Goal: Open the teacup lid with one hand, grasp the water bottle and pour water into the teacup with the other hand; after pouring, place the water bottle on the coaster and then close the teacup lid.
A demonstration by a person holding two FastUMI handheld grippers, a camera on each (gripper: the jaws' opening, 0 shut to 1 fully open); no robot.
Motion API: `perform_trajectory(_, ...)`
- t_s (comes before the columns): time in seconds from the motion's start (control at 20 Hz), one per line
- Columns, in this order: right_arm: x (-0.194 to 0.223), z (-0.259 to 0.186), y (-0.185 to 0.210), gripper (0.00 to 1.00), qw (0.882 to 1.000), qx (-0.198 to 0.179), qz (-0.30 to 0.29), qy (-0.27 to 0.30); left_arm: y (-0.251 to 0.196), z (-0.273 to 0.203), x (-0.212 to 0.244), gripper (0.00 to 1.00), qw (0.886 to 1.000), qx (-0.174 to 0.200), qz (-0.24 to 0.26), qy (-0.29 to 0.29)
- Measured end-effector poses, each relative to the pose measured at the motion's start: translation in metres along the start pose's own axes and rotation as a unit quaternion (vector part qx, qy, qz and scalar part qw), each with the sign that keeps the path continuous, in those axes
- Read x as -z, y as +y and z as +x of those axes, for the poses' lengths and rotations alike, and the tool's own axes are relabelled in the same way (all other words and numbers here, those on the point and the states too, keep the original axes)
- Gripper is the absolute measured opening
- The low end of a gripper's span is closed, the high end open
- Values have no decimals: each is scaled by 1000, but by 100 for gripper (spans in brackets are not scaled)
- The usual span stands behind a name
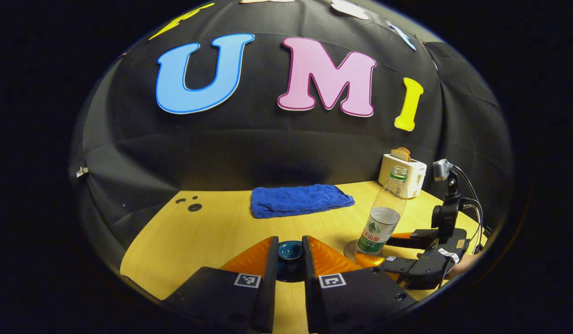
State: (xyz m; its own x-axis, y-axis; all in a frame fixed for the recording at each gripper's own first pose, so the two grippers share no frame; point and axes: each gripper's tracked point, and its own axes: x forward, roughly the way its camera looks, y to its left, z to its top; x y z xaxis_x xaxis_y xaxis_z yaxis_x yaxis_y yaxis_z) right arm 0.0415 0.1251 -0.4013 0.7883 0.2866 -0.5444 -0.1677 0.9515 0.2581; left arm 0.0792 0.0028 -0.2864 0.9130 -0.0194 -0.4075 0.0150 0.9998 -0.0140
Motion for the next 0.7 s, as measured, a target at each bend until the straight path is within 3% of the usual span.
perform_trajectory(0.15, 11, -23, 2, 99, 1000, 6, 14, 14, -12, 19, 10, 31, 1000, 12, 5, 5)
perform_trajectory(0.2, 13, -32, 1, 99, 1000, 8, 16, 17, -16, 25, 12, 27, 1000, 18, 6, 6)
perform_trajectory(0.35, 16, -61, -7, 99, 999, 24, 16, 23, -28, 40, 20, 36, 999, 32, 10, 9)
perform_trajectory(0.4, 15, -70, -10, 99, 999, 28, 19, 23, -31, 44, 23, 31, 999, 36, 12, 12)
perform_trajectory(0.7, 2, -106, -37, 99, 997, 69, 22, 12, -38, 59, 46, 31, 998, 47, 19, 33)
